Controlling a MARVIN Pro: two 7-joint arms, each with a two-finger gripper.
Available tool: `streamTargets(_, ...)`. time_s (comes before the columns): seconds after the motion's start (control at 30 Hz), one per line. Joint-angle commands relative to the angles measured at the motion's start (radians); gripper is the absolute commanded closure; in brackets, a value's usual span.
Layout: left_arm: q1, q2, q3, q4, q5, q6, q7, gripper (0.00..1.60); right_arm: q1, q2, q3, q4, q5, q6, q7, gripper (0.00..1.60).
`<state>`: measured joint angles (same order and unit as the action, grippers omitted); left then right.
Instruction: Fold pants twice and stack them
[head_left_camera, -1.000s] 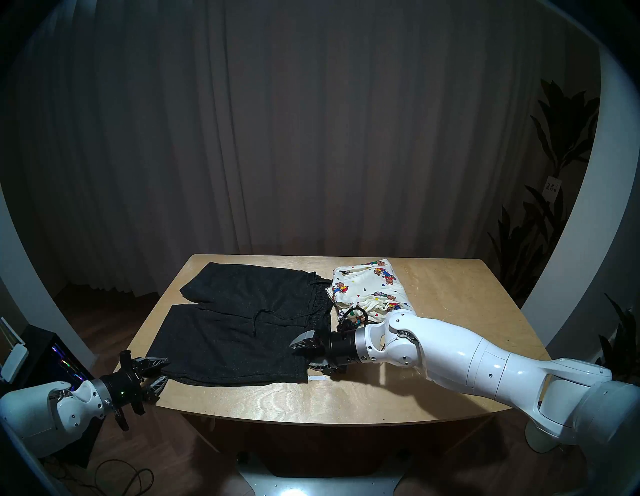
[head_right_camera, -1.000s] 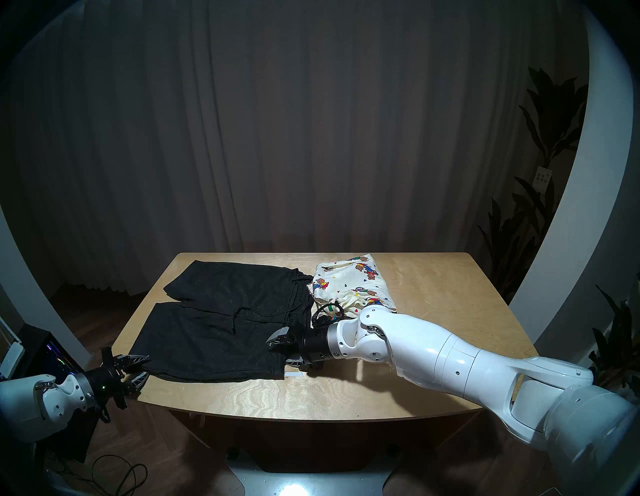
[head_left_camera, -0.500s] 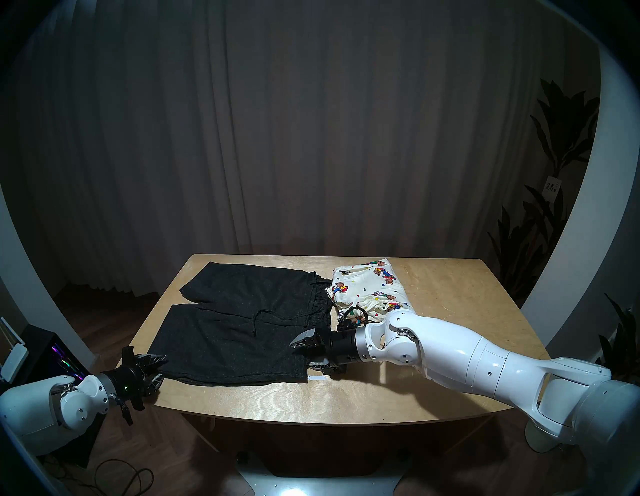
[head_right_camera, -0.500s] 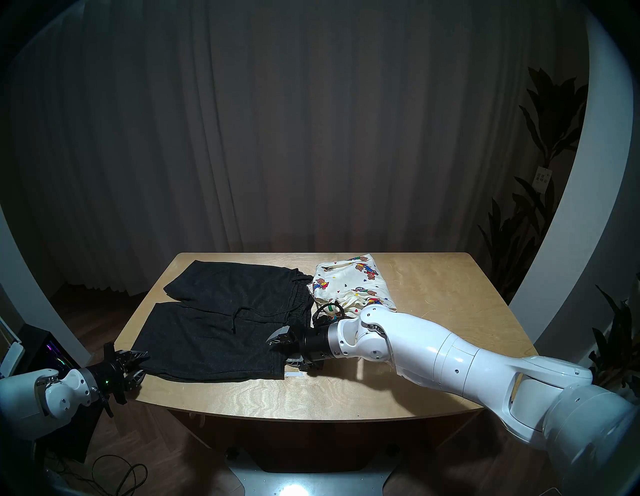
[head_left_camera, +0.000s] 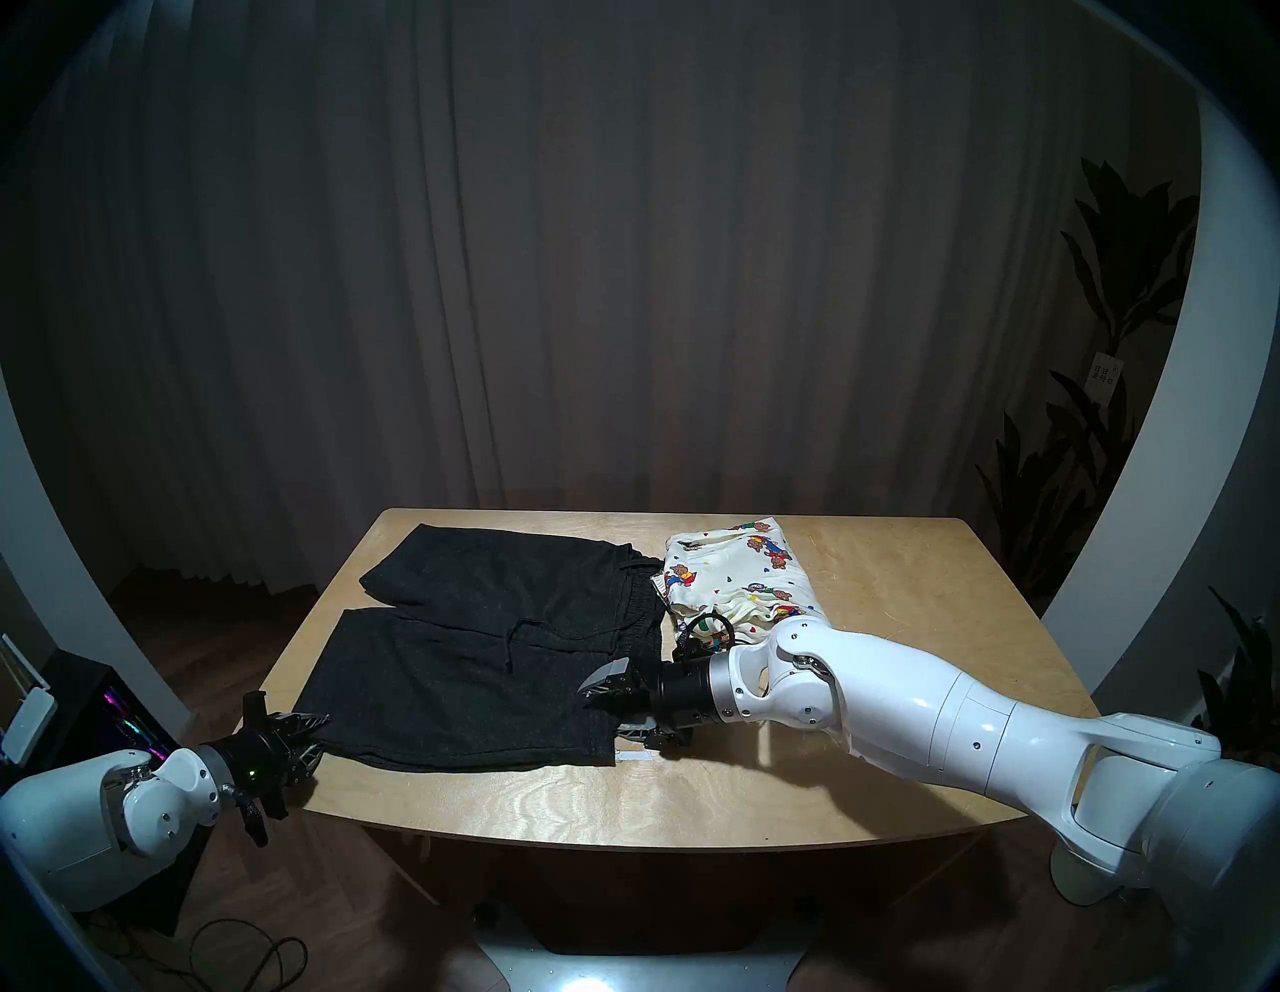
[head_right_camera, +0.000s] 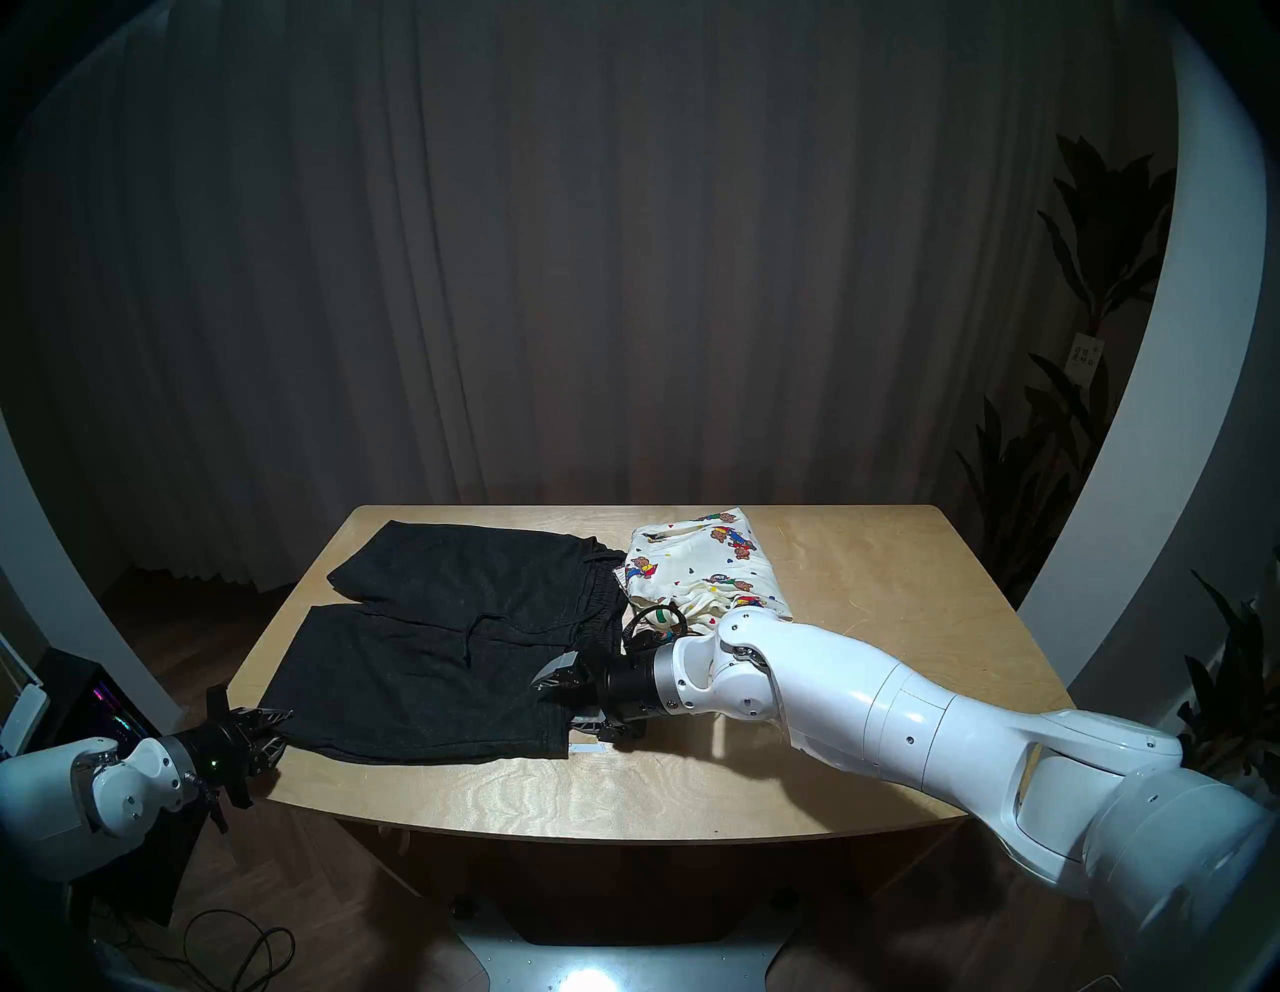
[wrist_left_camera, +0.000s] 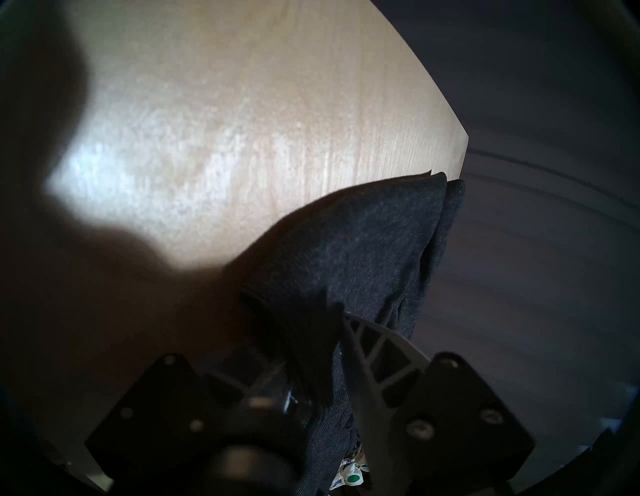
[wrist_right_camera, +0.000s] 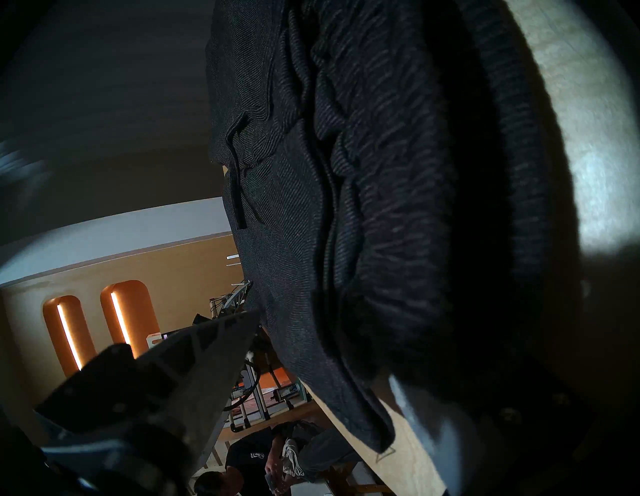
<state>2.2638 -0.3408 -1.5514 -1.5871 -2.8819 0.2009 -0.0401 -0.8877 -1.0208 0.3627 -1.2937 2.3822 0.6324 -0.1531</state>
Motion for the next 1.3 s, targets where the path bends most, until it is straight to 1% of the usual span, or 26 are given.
streamTargets(0.0,0.013,0.005,-0.012,0.014,0.002,-0.005,0.005,0.91,-0.018,-0.058,-0.019,0.032,-0.007,-0.025,-0.006,0.44)
streamTargets(0.03,0.011,0.004,-0.012,0.015,0.002,-0.002,0.003,0.90,-0.018,-0.060,-0.019,0.032,-0.007,-0.027,-0.007,0.68)
streamTargets(0.07,0.010,0.004,-0.013,0.016,0.002,-0.001,0.004,0.93,-0.018,-0.061,-0.019,0.033,-0.007,-0.028,-0.009,0.88)
streamTargets(0.1,0.008,-0.001,-0.015,0.018,0.002,0.005,-0.001,0.95,-0.017,-0.062,-0.019,0.032,-0.010,-0.029,-0.010,0.90)
streamTargets(0.13,0.008,0.000,-0.017,0.016,0.002,0.005,0.002,1.00,-0.016,-0.062,-0.020,0.033,-0.013,-0.029,-0.011,0.87)
streamTargets(0.17,0.008,0.000,-0.017,0.016,0.002,0.005,0.002,1.00,-0.016,-0.062,-0.020,0.033,-0.013,-0.029,-0.011,0.87)
streamTargets(0.2,0.008,-0.002,-0.020,0.014,0.002,0.005,-0.001,1.08,-0.013,-0.063,-0.021,0.033,-0.018,-0.027,-0.012,0.94)
streamTargets(0.23,0.009,-0.001,-0.022,0.014,0.002,0.010,-0.003,1.58,-0.015,-0.063,-0.020,0.032,-0.017,-0.033,-0.014,0.93)
streamTargets(0.3,0.010,-0.004,-0.024,0.015,0.002,0.015,-0.008,1.60,-0.015,-0.063,-0.019,0.032,-0.016,-0.032,-0.014,0.97)
streamTargets(0.33,0.015,-0.002,-0.030,0.009,0.002,0.013,-0.009,1.60,-0.015,-0.062,-0.017,0.034,-0.012,-0.031,-0.014,1.02)
streamTargets(0.37,0.028,-0.001,-0.049,-0.003,0.002,0.015,-0.021,1.60,-0.016,-0.055,-0.010,0.031,0.000,-0.031,-0.014,1.20)
streamTargets(0.4,0.035,0.002,-0.060,-0.012,0.002,0.011,-0.023,1.60,-0.015,-0.051,-0.007,0.028,-0.002,-0.027,-0.008,1.57)
streamTargets(0.43,0.038,0.010,-0.068,-0.024,0.002,0.007,-0.017,1.60,-0.017,-0.043,-0.001,0.021,0.004,-0.032,-0.006,1.60)
streamTargets(0.5,0.039,0.014,-0.075,-0.033,0.002,0.002,-0.011,1.60,-0.016,-0.039,0.003,0.020,0.017,-0.027,-0.008,1.60)
streamTargets(0.57,0.030,0.023,-0.085,-0.048,0.002,0.013,-0.008,1.60,-0.010,-0.028,0.013,0.014,0.030,-0.022,-0.007,1.60)
streamTargets(0.6,0.020,0.020,-0.093,-0.056,0.002,0.015,-0.010,1.60,-0.006,-0.024,0.021,0.017,0.051,-0.009,-0.007,1.60)
streamTargets(0.77,-0.024,0.039,-0.122,-0.081,0.002,0.025,0.001,1.60,0.017,-0.008,0.045,0.019,0.095,0.020,-0.007,1.60)
streamTargets(0.8,-0.042,0.043,-0.130,-0.082,0.002,0.029,0.008,1.60,0.026,-0.008,0.051,0.026,0.105,0.023,-0.009,1.60)
streamTargets(0.87,-0.052,0.049,-0.133,-0.083,0.002,0.031,0.016,1.60,0.032,-0.010,0.052,0.034,0.110,0.030,-0.009,1.60)
streamTargets(0.9,-0.069,0.055,-0.136,-0.084,0.002,0.037,0.027,1.60,0.042,-0.015,0.055,0.051,0.113,0.039,-0.008,1.60)
streamTargets(0.97,-0.076,0.057,-0.136,-0.084,0.002,0.038,0.032,1.60,0.046,-0.018,0.057,0.060,0.115,0.042,-0.010,1.60)
streamTargets(1.0,-0.092,0.058,-0.136,-0.086,0.002,0.048,0.039,1.60,0.058,-0.025,0.064,0.083,0.125,0.052,-0.012,1.60)
streamTargets(1.03,-0.092,0.058,-0.136,-0.086,0.002,0.048,0.039,1.60,0.058,-0.025,0.064,0.083,0.125,0.052,-0.012,1.60)
streamTargets(1.07,-0.104,0.063,-0.136,-0.092,0.002,0.046,0.053,1.60,0.073,-0.032,0.069,0.104,0.119,0.055,-0.012,1.60)
streamTargets(1.17,-0.119,0.060,-0.136,-0.098,0.002,0.050,0.063,1.60,0.087,-0.040,0.073,0.130,0.120,0.063,-0.015,1.60)
streamTargets(1.27,-0.156,0.052,-0.126,-0.101,0.002,0.050,0.092,1.60,0.115,-0.058,0.081,0.178,0.122,0.088,-0.015,1.60)
